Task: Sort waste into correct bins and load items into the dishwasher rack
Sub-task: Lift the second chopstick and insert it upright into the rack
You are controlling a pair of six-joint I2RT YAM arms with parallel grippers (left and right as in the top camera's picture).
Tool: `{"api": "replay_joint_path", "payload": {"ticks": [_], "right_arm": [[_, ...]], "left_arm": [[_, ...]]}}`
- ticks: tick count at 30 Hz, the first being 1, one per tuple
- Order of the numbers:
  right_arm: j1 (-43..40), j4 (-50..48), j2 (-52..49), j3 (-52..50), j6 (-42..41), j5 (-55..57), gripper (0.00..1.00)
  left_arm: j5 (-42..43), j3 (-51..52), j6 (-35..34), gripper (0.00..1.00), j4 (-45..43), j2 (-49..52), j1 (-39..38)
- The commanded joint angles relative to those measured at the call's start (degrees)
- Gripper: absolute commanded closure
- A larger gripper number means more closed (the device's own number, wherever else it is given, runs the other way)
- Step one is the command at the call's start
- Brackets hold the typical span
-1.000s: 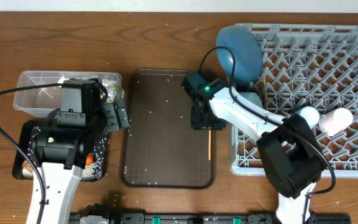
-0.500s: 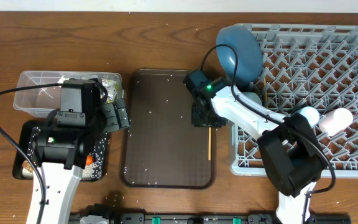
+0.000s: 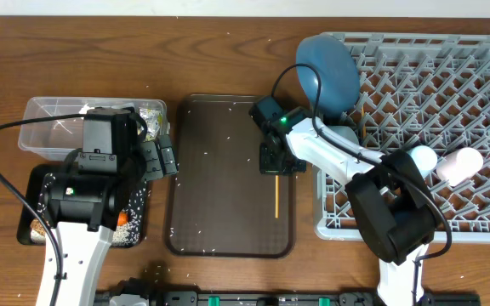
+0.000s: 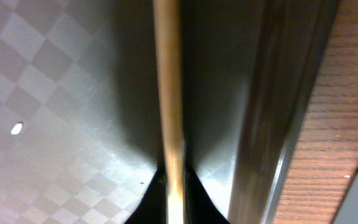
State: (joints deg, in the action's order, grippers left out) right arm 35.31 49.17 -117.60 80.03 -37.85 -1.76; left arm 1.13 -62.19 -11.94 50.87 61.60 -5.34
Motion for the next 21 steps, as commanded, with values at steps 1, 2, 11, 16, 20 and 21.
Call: {"api": "replay_joint_path", "payload": {"ticks": [1, 2, 11, 16, 20, 21], "right_arm": [[0.1, -0.4, 0.2, 0.8, 2.4, -0.2, 0.99], [0.1, -0.4, 0.8, 1.2, 3.6, -0.2, 0.99], [0.5, 0.5, 13.9, 6.4, 20.2, -6.8, 0.99], [-1.9, 2.6, 23.4, 7.0, 26.6, -6.6, 0.99], [-9.3, 6.9, 30.0, 7.0, 29.5, -4.9, 0.99], [-12.5, 8.2, 31.5, 7.0, 30.0, -4.2, 0.99]], "left_arm": [[-0.5, -1.1, 0.3, 0.02, 0.1, -0.2, 0.2], [-0.5, -1.1, 0.3, 0.02, 0.1, -0.2, 0.2], [-0.5, -1.1, 0.3, 0.02, 0.1, -0.2, 0.2], [-0.5, -1.2, 0.3, 0.02, 0.1, -0.2, 0.2], [-0.5, -1.2, 0.3, 0.02, 0.1, -0.2, 0.2], [-0.5, -1.1, 0.3, 0.02, 0.1, -0.2, 0.2]]}}
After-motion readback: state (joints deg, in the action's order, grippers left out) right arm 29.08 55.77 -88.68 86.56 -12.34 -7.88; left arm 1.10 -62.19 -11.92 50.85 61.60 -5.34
